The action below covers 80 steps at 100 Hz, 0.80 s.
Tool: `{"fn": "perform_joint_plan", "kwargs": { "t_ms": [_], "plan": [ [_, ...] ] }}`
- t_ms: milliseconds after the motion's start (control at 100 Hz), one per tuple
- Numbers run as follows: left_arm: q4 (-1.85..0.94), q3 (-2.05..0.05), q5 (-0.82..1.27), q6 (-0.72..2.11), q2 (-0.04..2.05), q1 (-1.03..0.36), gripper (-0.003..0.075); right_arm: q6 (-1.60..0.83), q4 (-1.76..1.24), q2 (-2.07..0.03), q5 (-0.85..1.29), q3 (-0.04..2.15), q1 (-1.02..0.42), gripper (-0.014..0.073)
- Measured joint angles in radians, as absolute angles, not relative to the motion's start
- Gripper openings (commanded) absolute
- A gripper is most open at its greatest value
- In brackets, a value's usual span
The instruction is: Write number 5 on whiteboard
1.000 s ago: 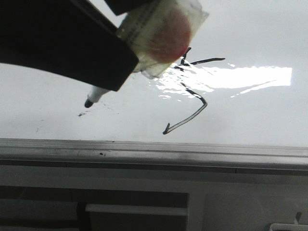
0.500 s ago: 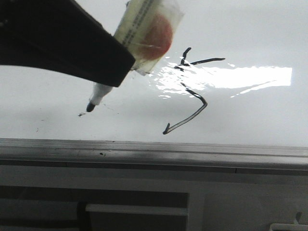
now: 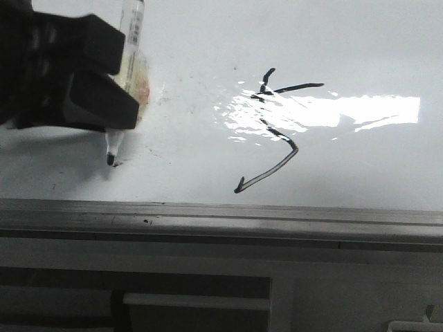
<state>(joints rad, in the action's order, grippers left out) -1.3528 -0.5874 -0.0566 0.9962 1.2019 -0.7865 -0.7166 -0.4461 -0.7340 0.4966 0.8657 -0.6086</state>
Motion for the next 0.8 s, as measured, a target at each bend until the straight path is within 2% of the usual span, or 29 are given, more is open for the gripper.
{"fn": "perform_joint_plan", "kwargs": {
  "t_ms": [350,800],
  "plan": [
    [-1.394,-0.636,-0.073,0.996,1.288,-0.799,-0.0020,-0.679,-0.447,-0.734,0.502,0.860,-0.609,-0.0062],
    [-1.399,-0.648,-0.071,0.996,1.302,-0.801,-0.0009,-0.674,-0.485,-0.734,0.502,0.786,-0.609,-0.0062]
  ]
}}
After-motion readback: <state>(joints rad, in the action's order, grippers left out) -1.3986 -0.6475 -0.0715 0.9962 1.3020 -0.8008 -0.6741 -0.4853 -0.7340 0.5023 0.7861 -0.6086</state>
